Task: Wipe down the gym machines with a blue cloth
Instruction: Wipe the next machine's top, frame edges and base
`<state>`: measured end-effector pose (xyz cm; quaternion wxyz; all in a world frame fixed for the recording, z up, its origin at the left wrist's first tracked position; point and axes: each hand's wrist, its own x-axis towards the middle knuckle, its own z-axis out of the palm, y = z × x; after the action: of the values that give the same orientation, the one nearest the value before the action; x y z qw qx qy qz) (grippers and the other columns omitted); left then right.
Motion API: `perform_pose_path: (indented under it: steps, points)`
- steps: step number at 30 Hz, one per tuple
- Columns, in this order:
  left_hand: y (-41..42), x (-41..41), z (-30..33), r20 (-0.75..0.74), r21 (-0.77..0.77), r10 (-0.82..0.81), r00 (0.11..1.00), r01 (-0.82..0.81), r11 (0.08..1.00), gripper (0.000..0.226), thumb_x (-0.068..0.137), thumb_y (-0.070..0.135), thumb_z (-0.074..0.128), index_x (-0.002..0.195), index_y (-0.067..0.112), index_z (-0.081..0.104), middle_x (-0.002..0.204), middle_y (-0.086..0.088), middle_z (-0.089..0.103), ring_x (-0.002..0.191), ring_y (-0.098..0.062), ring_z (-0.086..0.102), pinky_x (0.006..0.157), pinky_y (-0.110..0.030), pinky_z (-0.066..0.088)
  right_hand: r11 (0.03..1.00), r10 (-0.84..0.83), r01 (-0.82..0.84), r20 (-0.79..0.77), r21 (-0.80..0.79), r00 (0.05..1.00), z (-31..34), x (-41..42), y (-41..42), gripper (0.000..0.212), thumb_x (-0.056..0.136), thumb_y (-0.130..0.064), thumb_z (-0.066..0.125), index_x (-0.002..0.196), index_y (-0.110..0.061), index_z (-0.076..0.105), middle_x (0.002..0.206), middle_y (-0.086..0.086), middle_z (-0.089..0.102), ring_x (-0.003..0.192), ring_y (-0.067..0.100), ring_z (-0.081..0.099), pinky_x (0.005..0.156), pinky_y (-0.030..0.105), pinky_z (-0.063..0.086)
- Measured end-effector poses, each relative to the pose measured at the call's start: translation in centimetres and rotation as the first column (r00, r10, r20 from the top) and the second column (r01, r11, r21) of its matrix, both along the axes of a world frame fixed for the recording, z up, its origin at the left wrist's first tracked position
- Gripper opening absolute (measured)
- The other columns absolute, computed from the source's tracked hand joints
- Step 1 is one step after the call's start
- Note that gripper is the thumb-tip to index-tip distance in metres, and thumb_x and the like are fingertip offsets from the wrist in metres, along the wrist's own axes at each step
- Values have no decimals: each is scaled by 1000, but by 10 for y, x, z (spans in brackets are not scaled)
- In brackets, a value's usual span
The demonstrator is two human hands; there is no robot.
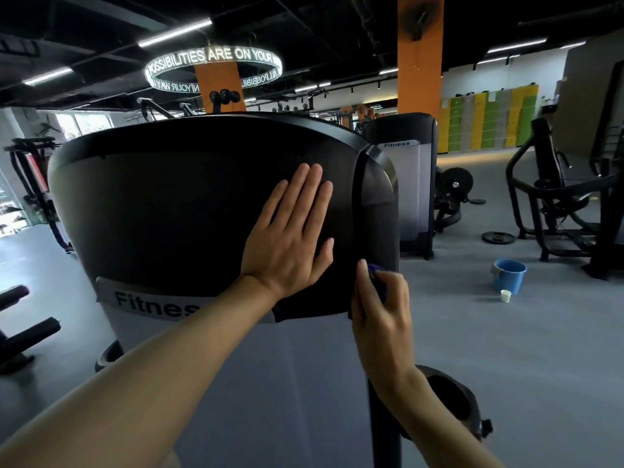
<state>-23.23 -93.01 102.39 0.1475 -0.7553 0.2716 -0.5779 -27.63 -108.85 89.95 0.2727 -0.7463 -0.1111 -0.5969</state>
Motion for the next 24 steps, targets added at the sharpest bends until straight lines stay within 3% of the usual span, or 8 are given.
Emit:
perform_pose_path:
  steps: [3, 6, 10, 15, 19, 22, 24]
  points:
    - [-2, -1, -1, -9, -8, 1, 1000, -1, 1000, 74, 105, 41, 38, 163, 0, 19, 171, -23, 12, 160, -35, 9, 129, -51, 15, 998, 55, -55, -69, 1, 996, -17, -4, -8, 37, 92, 5, 71, 129, 4, 67, 107, 13, 53, 81, 28, 58, 63, 40, 57]
    - [-1, -1, -2, -7, -13, 10, 1000, -11, 1000, 74, 106, 42, 36, 163, -1, 17, 171, -23, 13, 160, -35, 9, 129, -51, 16, 991, 109, -104, -66, 87, 992, 20, -2, -4, 33, 95, -2, 70, 128, -2, 68, 104, 11, 55, 80, 28, 59, 63, 40, 55]
    - [-6, -2, -19, 3, -68, 27, 1000, -27, 997, 72, 109, 44, 34, 163, -2, 18, 170, -24, 14, 160, -36, 9, 129, -52, 17, 985, 29, -22, -37, 168, 999, 63, 1, 10, 30, 96, -4, 69, 125, -6, 68, 104, 12, 55, 82, 28, 57, 63, 38, 54]
    - [-8, -3, -29, -20, -112, -23, 1000, 20, 993, 71, 108, 40, 37, 162, -2, 19, 170, -24, 14, 159, -37, 11, 129, -52, 15, 999, -29, 29, 6, 40, 1000, 7, 1, 5, 35, 97, 3, 65, 131, 2, 65, 112, 17, 55, 90, 28, 60, 73, 36, 58]
    - [-7, -1, -35, -16, -133, -52, 999, 50, 990, 70, 108, 38, 37, 162, -2, 19, 169, -24, 12, 159, -38, 11, 130, -52, 12, 1000, -25, 23, -103, -12, 994, -54, -12, 3, 39, 92, 9, 68, 131, 4, 66, 113, 17, 54, 91, 29, 61, 76, 38, 58]
    - [-11, -3, -62, -34, -127, -39, 999, 34, 991, 71, 111, 41, 35, 162, -4, 18, 168, -26, 4, 158, -40, 5, 130, -52, 9, 998, 29, -21, -142, 56, 989, -40, -10, 1, 29, 98, 0, 64, 126, 2, 69, 109, 16, 57, 88, 29, 62, 68, 39, 57]
    - [-16, -6, -83, -56, -135, -22, 998, 15, 991, 71, 113, 44, 30, 163, -4, 15, 167, -27, 1, 157, -41, 2, 130, -52, 6, 996, 25, -15, -105, 92, 994, -6, -6, 3, 26, 100, -4, 64, 125, 1, 70, 110, 16, 57, 91, 25, 62, 72, 34, 57]
